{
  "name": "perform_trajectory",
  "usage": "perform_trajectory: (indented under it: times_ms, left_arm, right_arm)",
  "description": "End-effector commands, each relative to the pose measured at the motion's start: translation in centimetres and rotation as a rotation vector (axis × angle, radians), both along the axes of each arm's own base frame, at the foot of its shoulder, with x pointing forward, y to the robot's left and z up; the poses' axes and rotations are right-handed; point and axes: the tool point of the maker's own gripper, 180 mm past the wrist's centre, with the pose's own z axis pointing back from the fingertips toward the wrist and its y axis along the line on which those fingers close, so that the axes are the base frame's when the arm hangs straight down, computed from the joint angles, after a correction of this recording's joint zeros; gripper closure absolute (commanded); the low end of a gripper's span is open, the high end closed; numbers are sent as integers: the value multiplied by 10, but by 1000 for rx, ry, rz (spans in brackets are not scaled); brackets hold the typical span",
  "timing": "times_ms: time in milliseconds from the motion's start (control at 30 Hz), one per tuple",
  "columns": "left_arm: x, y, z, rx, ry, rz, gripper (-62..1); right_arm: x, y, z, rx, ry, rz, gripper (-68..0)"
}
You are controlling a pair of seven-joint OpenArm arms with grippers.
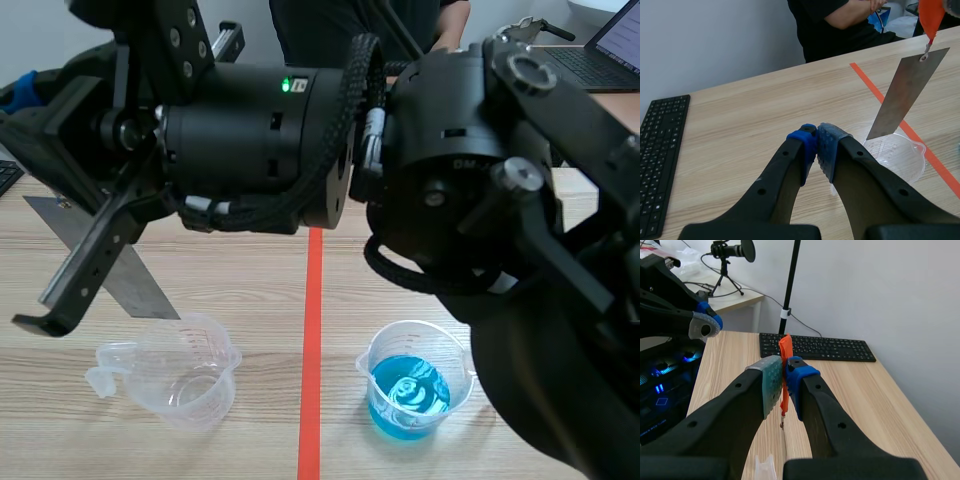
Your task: Do the redox reaction experiment.
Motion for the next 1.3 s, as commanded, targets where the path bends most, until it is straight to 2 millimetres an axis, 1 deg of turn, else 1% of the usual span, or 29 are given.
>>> perform_trajectory:
  times_ms: [0,533,733,967,1267]
  left_arm:
    - [1,0,7,-12,-32,3,-42]
    - [1,0,7,-12,-33,2,-43]
    - [1,0,7,-12,-34,3,-42]
    - [4,0,9,-11,-45,3,-42]
    - [4,0,9,-11,-45,3,-42]
  right_arm:
    - [1,1,9,33,-10,5,-15]
    - [11,3,-20,-1,64,-3,-15]
    - [15,3,-36,-17,95,-11,-15]
    - [14,8,-65,-73,109,-3,-15]
    - [16,8,-84,-116,118,-11,-15]
